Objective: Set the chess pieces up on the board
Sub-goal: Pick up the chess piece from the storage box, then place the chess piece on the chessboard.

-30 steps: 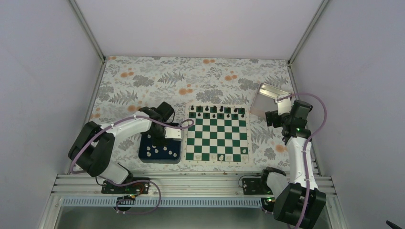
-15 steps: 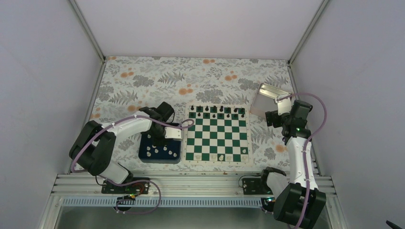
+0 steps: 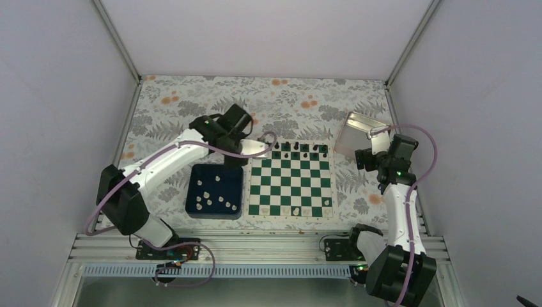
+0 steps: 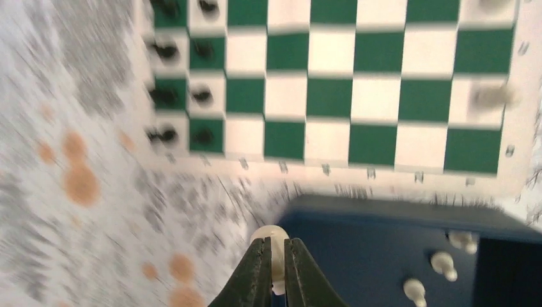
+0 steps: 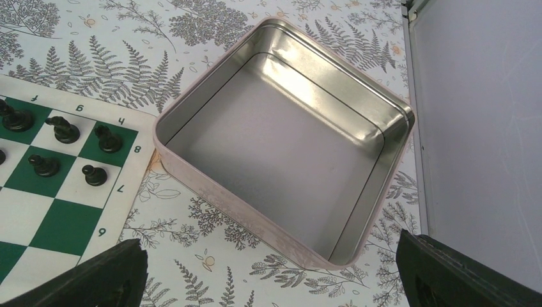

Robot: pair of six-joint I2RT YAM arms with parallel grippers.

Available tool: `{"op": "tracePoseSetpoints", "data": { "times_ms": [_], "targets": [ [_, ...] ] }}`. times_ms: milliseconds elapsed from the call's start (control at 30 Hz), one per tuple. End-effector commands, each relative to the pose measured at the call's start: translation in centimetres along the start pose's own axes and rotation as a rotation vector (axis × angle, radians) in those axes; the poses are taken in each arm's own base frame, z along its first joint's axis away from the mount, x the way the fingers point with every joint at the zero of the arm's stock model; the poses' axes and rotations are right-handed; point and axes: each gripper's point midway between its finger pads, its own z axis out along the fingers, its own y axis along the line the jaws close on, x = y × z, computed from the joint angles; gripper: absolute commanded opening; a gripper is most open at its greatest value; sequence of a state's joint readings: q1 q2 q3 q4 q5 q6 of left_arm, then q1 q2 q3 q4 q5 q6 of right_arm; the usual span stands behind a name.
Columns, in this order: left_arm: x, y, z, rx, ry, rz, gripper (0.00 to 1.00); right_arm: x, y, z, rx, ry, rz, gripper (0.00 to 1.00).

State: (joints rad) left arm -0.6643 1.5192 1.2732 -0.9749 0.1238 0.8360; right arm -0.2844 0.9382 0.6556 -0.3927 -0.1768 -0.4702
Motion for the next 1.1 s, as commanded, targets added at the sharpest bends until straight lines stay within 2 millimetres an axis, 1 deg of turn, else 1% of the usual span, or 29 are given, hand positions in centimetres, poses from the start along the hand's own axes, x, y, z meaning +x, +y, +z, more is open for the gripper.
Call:
{"op": "tracePoseSetpoints", "data": {
  "times_ms": [0, 33, 100, 133, 233, 400, 467, 500, 567, 633, 700, 767, 867, 1067],
  "targets": [
    [-5.7, -1.0, -2.0, 0.005, -0.032, 0.099, 0.07, -0.4, -0.2, -0.2, -0.005, -0.013, 0.000, 1.00],
    [-7.5, -1.7, -2.2, 0.017, -0.041, 0.137, 0.07, -0.3, -0.2, -0.2, -0.006, -0.011, 0.002, 1.00],
    [-10.0, -2.2, -2.0, 0.026, -0.043, 0.186, 0.07, -0.3, -0.2, -0.1, -0.008, -0.008, 0.002, 1.00],
    [-11.4, -3.2, -1.3, 0.046, -0.033, 0.226, 0.07, -0.3, -0.2, -0.1, -0.005, -0.008, 0.003, 1.00],
    [-15.0, -4.8, -0.1, 0.064, -0.033, 0.314, 0.07, -0.3, -0.3, -0.2, 0.000, -0.011, 0.004, 1.00],
    [-19.8, -8.4, 2.0, 0.116, -0.045, 0.433, 0.07, -0.3, -0.5, -0.1, 0.009, -0.006, 0.008, 1.00],
    [-21.0, -9.8, 3.2, 0.143, -0.047, 0.467, 0.07, -0.2, -0.5, -0.1, 0.010, -0.005, 0.009, 1.00],
    [-21.8, -10.3, 3.4, 0.150, -0.056, 0.481, 0.07, -0.2, -0.6, -0.1, 0.010, -0.004, 0.009, 1.00],
    [-22.6, -11.6, 4.6, 0.177, -0.049, 0.510, 0.07, -0.3, -0.5, -0.1, 0.006, -0.006, 0.008, 1.00],
    [-23.0, -12.3, 5.9, 0.196, -0.034, 0.523, 0.07, -0.3, -0.5, -0.1, 0.006, -0.005, 0.008, 1.00],
    [-23.4, -14.4, 7.0, 0.235, -0.015, 0.563, 0.07, -0.3, -0.4, -0.1, 0.002, -0.006, 0.007, 1.00],
    [-23.7, -15.4, 7.7, 0.256, -0.009, 0.579, 0.07, -0.3, -0.4, -0.1, 0.002, -0.009, 0.006, 1.00],
    [-23.8, -16.6, 8.6, 0.278, -0.002, 0.605, 0.07, -0.4, -0.4, -0.1, 0.000, -0.010, 0.005, 1.00],
    [-23.0, -18.0, 10.9, 0.327, 0.051, 0.622, 0.07, -0.4, -0.3, -0.2, -0.001, -0.014, 0.004, 1.00]
  ]
}}
